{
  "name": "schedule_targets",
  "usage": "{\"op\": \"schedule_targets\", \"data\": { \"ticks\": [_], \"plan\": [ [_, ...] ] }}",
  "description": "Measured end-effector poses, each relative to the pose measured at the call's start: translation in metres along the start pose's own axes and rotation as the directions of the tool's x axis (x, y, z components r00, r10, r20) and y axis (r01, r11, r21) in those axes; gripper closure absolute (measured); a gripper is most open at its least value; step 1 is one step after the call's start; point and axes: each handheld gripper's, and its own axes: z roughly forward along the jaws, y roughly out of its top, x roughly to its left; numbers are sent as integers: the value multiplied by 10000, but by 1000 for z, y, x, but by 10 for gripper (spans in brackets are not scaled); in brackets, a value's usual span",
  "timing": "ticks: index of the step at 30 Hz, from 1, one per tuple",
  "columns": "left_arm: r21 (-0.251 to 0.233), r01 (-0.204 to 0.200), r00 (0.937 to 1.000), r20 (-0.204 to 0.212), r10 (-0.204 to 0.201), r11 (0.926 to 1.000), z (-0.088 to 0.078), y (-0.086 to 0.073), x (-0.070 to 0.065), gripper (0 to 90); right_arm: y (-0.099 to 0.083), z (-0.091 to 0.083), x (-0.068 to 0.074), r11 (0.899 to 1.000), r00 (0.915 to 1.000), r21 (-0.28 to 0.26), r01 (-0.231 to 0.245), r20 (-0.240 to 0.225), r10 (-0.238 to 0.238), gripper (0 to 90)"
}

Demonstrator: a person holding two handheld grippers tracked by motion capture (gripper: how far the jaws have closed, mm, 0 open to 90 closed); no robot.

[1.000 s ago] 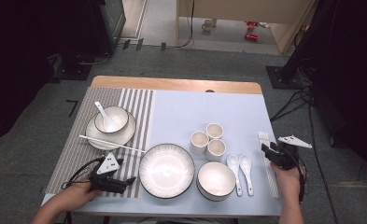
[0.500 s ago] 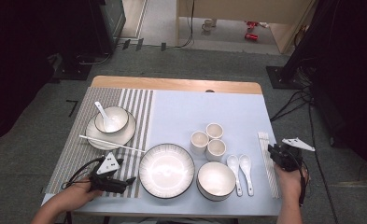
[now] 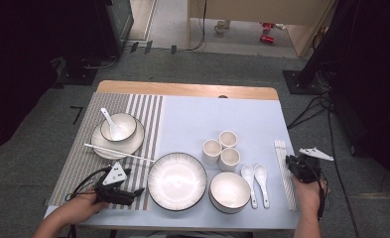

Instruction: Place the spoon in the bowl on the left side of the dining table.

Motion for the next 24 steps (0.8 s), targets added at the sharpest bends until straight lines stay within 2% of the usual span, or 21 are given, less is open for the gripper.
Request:
{"op": "schedule_targets", "data": {
  "ticks": [17,24],
  "plan": [
    [-3,8,10000,14,-8,10000,0,0,0,158,-2,0,-5,9995,9995,113,-303,-111,305,813],
    [3,14,10000,21,-14,10000,0,0,0,158,-3,1,-7,9986,9990,314,-433,-134,437,829]
  ]
}}
